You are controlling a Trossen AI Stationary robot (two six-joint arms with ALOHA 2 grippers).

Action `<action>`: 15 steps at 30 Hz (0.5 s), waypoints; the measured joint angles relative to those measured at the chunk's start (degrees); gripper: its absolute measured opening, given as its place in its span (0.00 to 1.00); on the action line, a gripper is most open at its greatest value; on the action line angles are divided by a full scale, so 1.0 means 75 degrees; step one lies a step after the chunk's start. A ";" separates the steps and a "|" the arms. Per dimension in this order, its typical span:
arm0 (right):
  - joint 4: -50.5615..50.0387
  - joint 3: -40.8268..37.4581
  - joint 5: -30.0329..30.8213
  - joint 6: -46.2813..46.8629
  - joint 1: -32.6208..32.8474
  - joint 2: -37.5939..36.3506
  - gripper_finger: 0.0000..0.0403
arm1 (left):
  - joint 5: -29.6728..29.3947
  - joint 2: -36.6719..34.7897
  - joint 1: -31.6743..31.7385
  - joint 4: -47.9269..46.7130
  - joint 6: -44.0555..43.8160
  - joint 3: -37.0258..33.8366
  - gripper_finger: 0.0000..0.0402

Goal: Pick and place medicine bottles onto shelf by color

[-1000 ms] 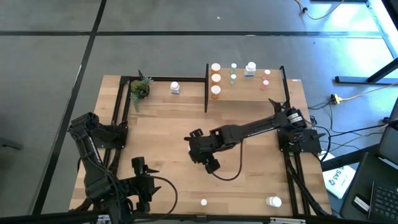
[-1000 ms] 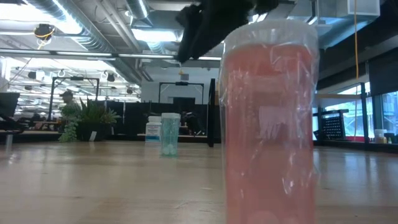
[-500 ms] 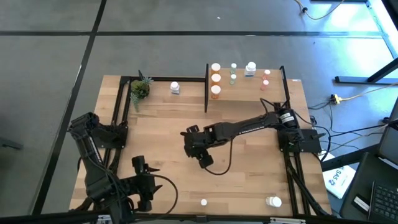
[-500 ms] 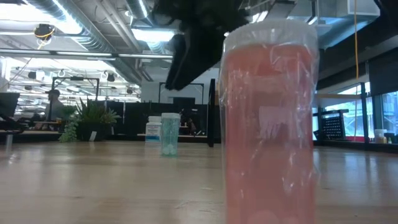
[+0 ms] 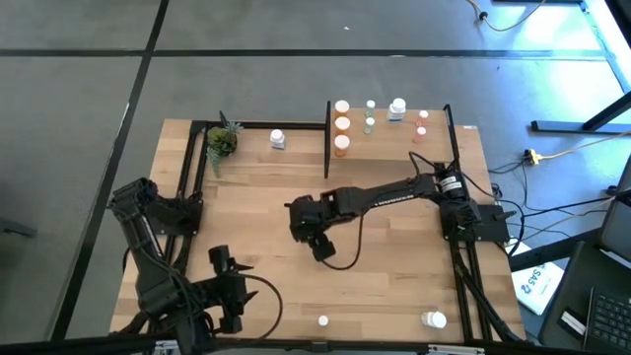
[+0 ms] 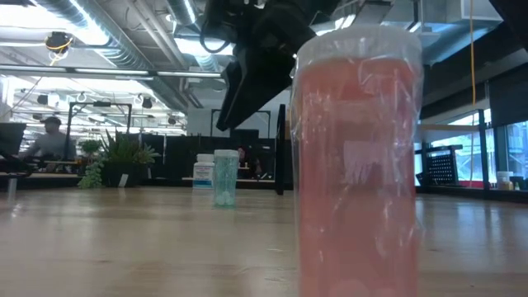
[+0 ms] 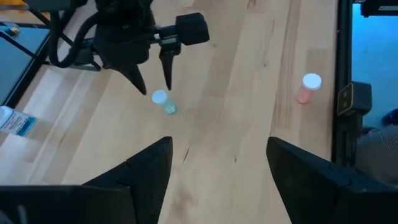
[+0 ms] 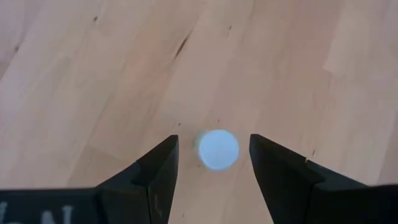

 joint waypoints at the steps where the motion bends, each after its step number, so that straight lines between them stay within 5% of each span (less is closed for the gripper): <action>1: 0.0000 0.0000 -0.0013 -0.0010 -0.0006 0.0000 0.50 | -0.0003 0.0000 0.0013 0.0003 -0.0004 0.0000 0.63; 15: 0.0213 0.0019 0.0182 -0.0487 -0.0003 0.0554 0.50 | -0.0002 0.0000 0.0014 0.0003 -0.0003 0.0000 0.63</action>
